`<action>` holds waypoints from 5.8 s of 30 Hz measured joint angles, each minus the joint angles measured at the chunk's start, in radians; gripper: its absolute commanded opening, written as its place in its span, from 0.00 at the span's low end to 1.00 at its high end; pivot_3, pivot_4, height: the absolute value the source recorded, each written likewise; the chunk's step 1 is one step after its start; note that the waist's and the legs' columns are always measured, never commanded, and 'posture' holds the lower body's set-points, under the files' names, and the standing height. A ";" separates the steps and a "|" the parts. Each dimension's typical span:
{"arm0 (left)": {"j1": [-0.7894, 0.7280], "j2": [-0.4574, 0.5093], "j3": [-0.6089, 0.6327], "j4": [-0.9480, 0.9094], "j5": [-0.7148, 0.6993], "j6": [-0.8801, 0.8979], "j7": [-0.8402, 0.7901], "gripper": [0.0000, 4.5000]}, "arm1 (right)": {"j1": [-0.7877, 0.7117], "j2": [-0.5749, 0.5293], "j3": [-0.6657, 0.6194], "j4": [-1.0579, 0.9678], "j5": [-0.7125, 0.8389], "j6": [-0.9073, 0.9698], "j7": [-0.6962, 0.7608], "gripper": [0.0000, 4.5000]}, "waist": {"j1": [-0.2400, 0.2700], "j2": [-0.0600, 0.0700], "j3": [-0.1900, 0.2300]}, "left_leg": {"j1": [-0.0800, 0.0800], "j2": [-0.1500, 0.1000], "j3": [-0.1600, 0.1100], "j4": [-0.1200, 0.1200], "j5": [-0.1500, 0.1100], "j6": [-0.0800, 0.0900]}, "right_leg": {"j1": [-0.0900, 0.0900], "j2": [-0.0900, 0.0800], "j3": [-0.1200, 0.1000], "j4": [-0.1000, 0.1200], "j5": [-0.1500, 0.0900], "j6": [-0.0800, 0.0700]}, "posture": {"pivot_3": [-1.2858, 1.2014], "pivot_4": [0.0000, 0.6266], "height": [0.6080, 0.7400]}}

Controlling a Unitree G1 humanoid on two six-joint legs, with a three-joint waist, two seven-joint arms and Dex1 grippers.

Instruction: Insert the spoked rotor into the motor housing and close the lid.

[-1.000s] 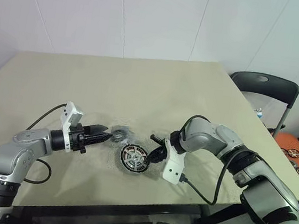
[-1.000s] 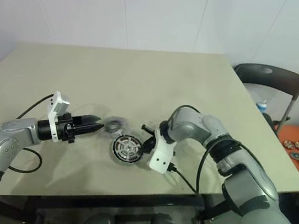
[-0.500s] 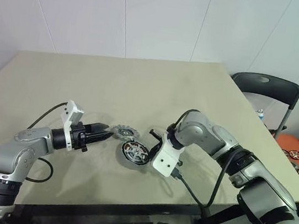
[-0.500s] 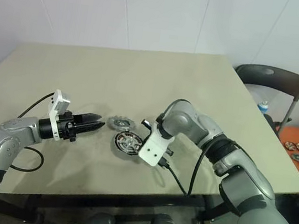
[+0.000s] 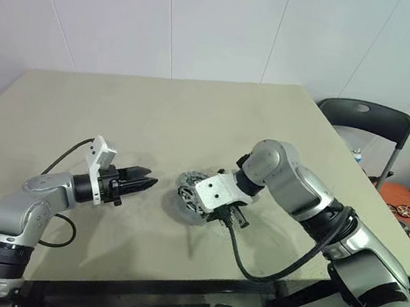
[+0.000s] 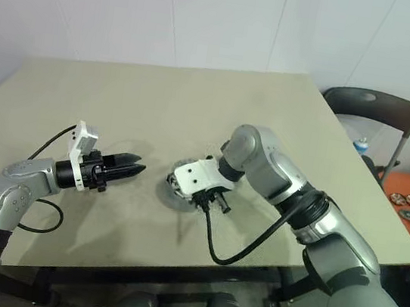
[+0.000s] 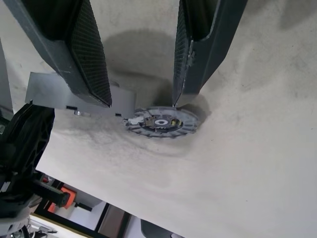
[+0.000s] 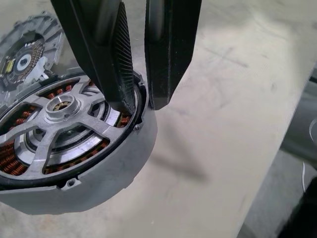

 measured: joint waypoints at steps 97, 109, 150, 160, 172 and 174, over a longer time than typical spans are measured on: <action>0.028 0.006 0.003 -0.009 0.000 -0.007 0.027 0.46 | -0.013 0.044 0.056 0.110 -0.015 0.048 -0.002 0.02 | -0.002 0.000 0.000 | 0.001 0.004 0.000 -0.002 0.006 -0.010 | 0.000 0.008 -0.003 -0.001 0.007 -0.007 | 0.52 0.00 1.00; 0.004 0.006 0.001 0.016 0.005 -0.021 0.020 0.46 | -0.027 0.089 0.157 0.198 -0.105 -0.230 -0.152 0.02 | -0.011 -0.002 -0.001 | 0.004 0.004 0.001 -0.001 0.006 -0.010 | 0.003 0.009 -0.003 -0.001 0.007 -0.007 | 0.52 0.00 1.00; 0.023 -0.005 0.002 0.000 0.007 -0.022 0.025 0.46 | -0.023 0.051 -0.199 0.067 0.166 -0.042 -0.106 0.37 | -0.006 -0.001 0.000 | 0.004 0.008 0.000 -0.004 0.006 -0.011 | 0.002 0.010 -0.003 -0.002 0.008 -0.009 | 0.52 0.00 1.00; -0.007 0.003 -0.002 0.002 -0.002 0.001 0.006 0.46 | 0.417 0.047 -0.709 -0.009 0.297 0.366 -0.631 0.09 | 0.025 0.000 0.000 | -0.001 0.004 0.000 -0.003 0.005 -0.009 | 0.002 0.007 -0.004 -0.009 0.008 -0.009 | 0.52 0.00 1.00; -0.159 0.003 -0.083 0.149 0.037 -0.008 -0.083 0.46 | 0.855 -0.021 -0.861 -0.466 0.685 0.893 -0.702 0.00 | 0.013 0.001 0.001 | 0.000 0.008 0.003 0.000 0.004 -0.006 | 0.007 0.011 -0.003 -0.013 0.007 -0.003 | 0.52 0.00 1.00; -0.166 0.001 -0.087 0.152 0.042 -0.013 -0.091 0.46 | 0.850 -0.003 -0.853 -0.460 0.691 0.890 -0.741 0.00 | 0.007 0.001 0.001 | 0.001 0.008 0.004 0.001 0.004 -0.006 | 0.008 0.011 -0.002 -0.014 0.008 -0.002 | 0.52 0.00 1.00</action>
